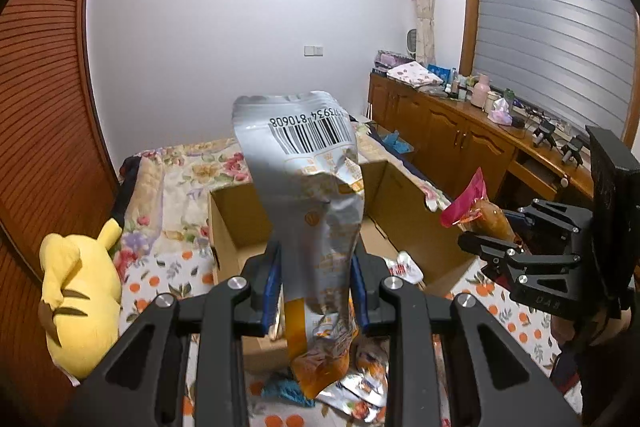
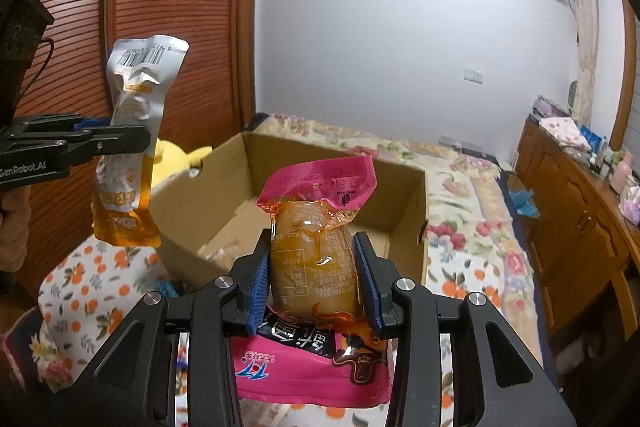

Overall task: Organize snacks
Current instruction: 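Carry pink bread in right tool while left tool carries bag over box, then open both tools to drop the bread and bag into the box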

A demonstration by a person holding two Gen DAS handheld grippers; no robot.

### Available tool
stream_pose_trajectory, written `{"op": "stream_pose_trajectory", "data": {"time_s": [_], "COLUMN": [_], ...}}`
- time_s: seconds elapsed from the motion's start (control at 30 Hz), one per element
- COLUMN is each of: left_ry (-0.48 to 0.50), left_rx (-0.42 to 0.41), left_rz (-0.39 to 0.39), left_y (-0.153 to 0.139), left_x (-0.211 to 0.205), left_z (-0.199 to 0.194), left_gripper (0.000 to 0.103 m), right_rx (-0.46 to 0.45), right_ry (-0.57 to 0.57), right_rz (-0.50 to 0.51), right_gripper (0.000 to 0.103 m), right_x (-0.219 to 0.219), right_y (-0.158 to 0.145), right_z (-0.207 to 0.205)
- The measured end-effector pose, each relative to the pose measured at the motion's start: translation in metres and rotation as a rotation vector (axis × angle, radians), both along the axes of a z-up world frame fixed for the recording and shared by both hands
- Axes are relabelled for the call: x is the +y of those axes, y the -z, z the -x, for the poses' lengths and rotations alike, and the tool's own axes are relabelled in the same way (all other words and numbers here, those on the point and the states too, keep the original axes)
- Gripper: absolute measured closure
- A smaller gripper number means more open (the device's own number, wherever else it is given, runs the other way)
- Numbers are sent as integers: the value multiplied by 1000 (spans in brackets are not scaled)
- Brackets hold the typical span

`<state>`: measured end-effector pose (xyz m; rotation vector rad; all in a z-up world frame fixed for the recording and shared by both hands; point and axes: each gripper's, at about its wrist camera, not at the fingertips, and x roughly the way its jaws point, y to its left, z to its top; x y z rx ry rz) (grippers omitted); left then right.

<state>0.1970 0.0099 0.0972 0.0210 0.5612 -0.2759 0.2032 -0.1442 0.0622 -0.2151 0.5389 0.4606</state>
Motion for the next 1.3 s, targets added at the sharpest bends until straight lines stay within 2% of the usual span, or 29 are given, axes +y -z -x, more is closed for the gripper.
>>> {"op": "stream_pose_trajectory", "data": {"time_s": [0.2,0.43,0.6,0.87,0.93,1.0,1.1,1.2,1.3], "left_ry": [-8,-7,1,9,7,8,-1,5,3], "left_rx": [11,81,124,166,161,151,141,138,128], "left_rz": [-11,-32,-44,-49,-41,-34,-27,-17,-6], "left_y": [2,34,56,75,76,75,73,72,68], "left_x": [0,-8,-14,-14,-14,-12,-9,-5,-1], "left_z": [-31,-74,-88,-96,-95,-94,-91,-86,-79], "left_gripper": [76,76,73,67,62,52,51,50,49], "right_rx": [12,78,123,159,169,177,177,170,161], "right_ry": [-16,-33,-37,-58,-57,-53,-41,-34,-24], "right_rz": [-6,5,14,45,48,53,58,53,49], "right_gripper": [64,64,63,61,60,57,56,48,47], "right_x": [6,16,21,29,31,32,33,34,34], "right_y": [0,28,45,62,65,68,69,67,62], "right_z": [-28,-66,-86,-94,-95,-95,-96,-94,-88]}}
